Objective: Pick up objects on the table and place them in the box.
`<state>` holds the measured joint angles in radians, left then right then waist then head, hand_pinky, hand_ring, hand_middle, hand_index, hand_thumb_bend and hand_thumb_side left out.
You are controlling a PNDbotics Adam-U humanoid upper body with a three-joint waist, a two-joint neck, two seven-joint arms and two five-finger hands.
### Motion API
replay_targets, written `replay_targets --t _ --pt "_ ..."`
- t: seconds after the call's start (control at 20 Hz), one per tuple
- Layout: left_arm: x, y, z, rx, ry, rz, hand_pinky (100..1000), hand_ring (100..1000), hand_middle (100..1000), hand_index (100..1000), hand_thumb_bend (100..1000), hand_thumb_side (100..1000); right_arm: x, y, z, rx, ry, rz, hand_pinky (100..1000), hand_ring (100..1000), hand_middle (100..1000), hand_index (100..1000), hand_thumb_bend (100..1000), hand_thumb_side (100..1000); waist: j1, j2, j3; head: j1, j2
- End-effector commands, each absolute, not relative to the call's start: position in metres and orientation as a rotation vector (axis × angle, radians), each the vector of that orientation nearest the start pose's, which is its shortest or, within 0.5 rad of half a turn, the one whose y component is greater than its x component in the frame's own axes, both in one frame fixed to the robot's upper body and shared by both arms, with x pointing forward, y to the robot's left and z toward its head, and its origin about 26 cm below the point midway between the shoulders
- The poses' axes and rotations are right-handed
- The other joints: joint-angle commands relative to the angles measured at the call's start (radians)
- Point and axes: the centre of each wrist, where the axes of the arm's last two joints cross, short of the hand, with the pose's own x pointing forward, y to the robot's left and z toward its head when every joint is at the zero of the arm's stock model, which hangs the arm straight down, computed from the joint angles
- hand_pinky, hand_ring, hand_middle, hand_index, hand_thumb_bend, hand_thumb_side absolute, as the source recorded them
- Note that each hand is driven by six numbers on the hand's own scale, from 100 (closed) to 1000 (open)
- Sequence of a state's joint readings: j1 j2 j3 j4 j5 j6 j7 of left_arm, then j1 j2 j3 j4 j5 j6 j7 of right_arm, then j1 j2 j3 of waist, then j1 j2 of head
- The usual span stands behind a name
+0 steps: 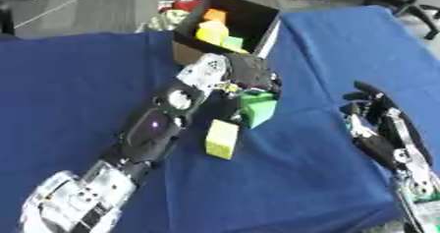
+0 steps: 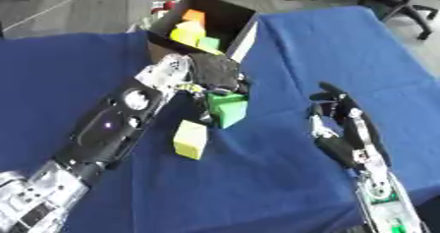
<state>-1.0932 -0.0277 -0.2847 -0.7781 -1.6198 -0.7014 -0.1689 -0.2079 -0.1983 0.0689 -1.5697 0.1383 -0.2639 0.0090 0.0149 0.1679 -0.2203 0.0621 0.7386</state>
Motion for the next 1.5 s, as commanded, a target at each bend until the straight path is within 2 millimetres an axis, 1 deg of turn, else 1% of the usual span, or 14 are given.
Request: replay_targets --t 0.05,0.15,0.25,0.3,0.4,0.55,0.6,0.75,0.8,0.85,1.0,1.1,1.3,1.5 --pt "0.466 0.042 0.175 -0.865 1.763 2.424 759 585 544 697 318 187 0.329 -0.253 0.059 -0.143 -2.033 0.419 727 654 694 896 100 308 -0.013 -0.008 0.001 0.001 -0.009" --pt "0.466 0.042 0.184 -0.871 1.81 2.36 755 571 529 684 318 180 0.329 -0.253 0.059 -0.145 -2.033 0.419 727 654 694 896 100 308 -0.013 -0.008 0.004 0.001 -0.008" --pt "0.464 0.043 0.199 -0.88 1.845 2.286 752 565 522 679 327 172 0.329 -0.254 0.059 -0.147 -2.032 0.418 727 654 694 896 100 309 -0.012 -0.009 0.008 -0.002 -0.008" --pt "0.463 0.044 0.209 -0.893 1.863 2.244 749 565 521 679 346 168 0.329 -0.254 0.059 -0.148 -2.032 0.418 727 654 694 896 100 308 -0.012 -0.009 0.009 -0.004 -0.008" --pt "0.46 0.049 0.231 -0.935 1.912 2.159 749 567 520 680 345 154 0.329 -0.255 0.058 -0.152 -2.031 0.418 727 654 694 896 100 309 -0.012 -0.01 0.012 -0.007 -0.008" --pt "0.459 0.069 0.262 -1.036 2.116 2.03 746 561 512 678 273 120 0.328 -0.256 0.058 -0.16 -2.029 0.415 727 654 694 896 100 309 -0.011 -0.012 0.016 -0.014 -0.006" --pt "0.461 0.077 0.268 -1.073 2.227 1.998 738 553 507 677 155 112 0.328 -0.256 0.058 -0.161 -2.029 0.414 727 654 693 896 100 311 -0.011 -0.013 0.017 -0.018 -0.007" --pt "0.47 0.101 0.277 -1.232 2.554 1.926 739 567 517 689 100 117 0.328 -0.257 0.057 -0.163 -2.027 0.414 727 654 694 896 100 311 -0.01 -0.015 0.017 -0.021 -0.007" --pt "0.474 0.106 0.276 -1.302 2.645 1.909 741 582 537 710 100 145 0.328 -0.256 0.057 -0.162 -2.027 0.414 727 654 694 896 100 311 -0.01 -0.016 0.017 -0.022 -0.008" --pt "0.48 0.111 0.27 -1.391 2.751 1.892 742 585 540 714 100 149 0.328 -0.256 0.057 -0.16 -2.028 0.415 727 654 694 896 100 312 -0.011 -0.016 0.016 -0.022 -0.009" --pt "0.494 0.117 0.241 -1.652 2.986 1.856 752 625 595 767 100 216 0.329 -0.254 0.058 -0.152 -2.029 0.42 727 654 693 896 100 310 -0.015 -0.016 0.011 -0.018 -0.013" --pt "0.498 0.115 0.221 -1.764 3.103 1.835 760 648 625 794 100 222 0.329 -0.253 0.057 -0.148 -2.028 0.419 727 654 693 896 100 308 -0.017 -0.014 0.008 -0.016 -0.014" --pt "0.498 0.106 0.194 -1.838 3.166 1.864 763 660 644 808 100 230 0.329 -0.251 0.058 -0.137 -2.031 0.424 727 654 693 896 100 308 -0.02 -0.011 0.003 -0.01 -0.013" --pt "0.498 0.105 0.185 -1.862 3.178 1.861 765 662 648 812 100 231 0.33 -0.251 0.058 -0.137 -2.03 0.421 727 653 693 896 100 307 -0.022 -0.009 0.001 -0.011 -0.014"
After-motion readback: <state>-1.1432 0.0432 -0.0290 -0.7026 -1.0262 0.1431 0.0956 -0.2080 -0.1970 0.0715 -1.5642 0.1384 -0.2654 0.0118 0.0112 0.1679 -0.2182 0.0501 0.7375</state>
